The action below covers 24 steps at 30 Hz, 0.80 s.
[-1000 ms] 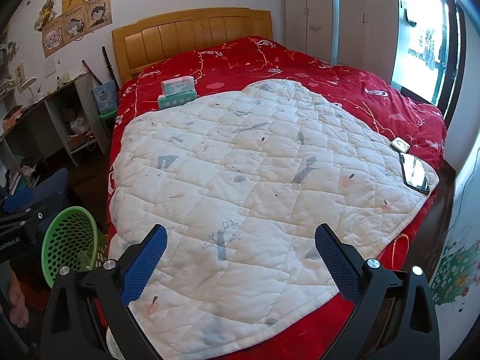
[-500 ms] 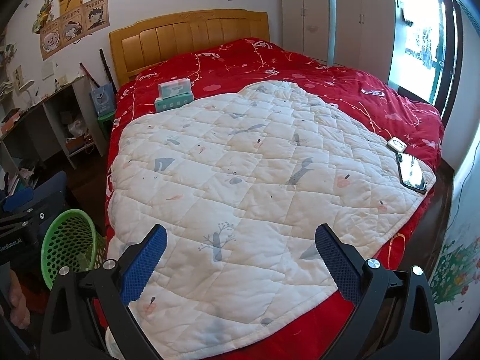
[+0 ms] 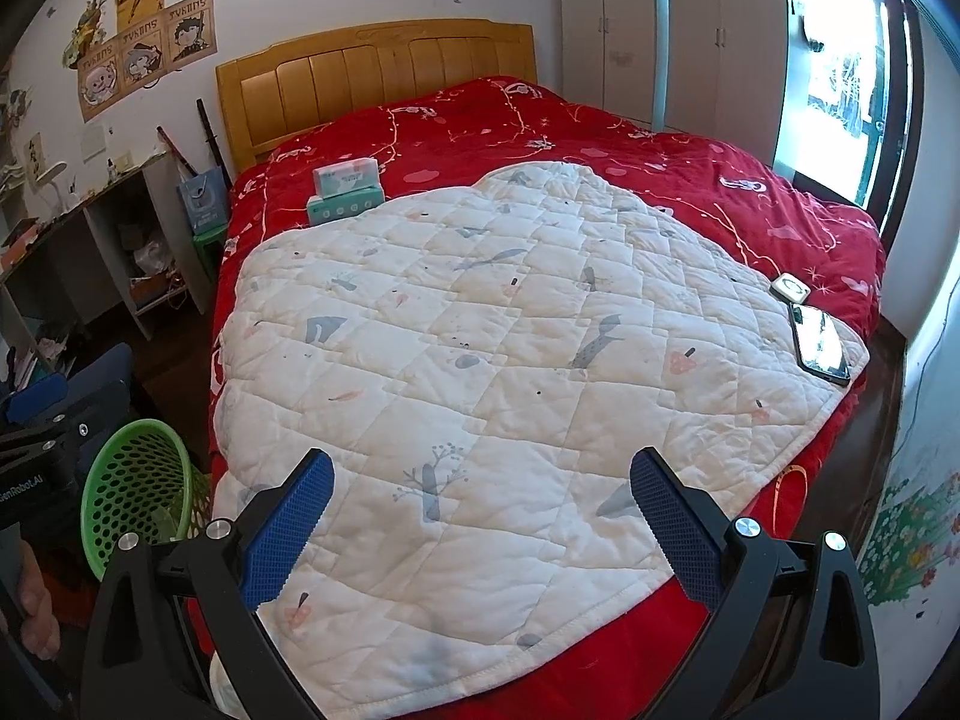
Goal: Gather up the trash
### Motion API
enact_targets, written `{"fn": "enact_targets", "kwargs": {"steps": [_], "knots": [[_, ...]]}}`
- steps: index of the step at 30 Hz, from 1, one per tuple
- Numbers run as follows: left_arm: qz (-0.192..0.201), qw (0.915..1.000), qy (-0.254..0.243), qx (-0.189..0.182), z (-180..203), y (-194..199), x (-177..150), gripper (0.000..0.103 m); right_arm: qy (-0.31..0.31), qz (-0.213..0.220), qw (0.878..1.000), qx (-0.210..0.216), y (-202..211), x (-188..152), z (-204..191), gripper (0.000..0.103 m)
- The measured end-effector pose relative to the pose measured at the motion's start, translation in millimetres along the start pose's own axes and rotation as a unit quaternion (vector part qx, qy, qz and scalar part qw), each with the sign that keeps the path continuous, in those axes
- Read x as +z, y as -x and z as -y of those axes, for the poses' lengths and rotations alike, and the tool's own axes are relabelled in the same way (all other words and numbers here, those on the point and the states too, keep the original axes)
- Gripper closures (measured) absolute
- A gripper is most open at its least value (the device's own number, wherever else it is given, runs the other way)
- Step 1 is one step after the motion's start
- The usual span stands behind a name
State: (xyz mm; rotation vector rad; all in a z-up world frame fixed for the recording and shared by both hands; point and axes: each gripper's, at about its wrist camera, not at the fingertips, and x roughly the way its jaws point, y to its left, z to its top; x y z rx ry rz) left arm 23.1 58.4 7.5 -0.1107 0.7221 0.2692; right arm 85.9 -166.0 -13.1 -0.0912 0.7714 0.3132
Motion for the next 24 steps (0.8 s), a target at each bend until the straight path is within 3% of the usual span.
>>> {"fn": "enact_targets", "kwargs": {"steps": [24], "knots": [[0.011,0.9999,-0.007,-0.004,7.0,5.5,2.9,0.005,-0.009,0.002,1.000,-0.003,4.4,-1.9,4.6,0.007]]}}
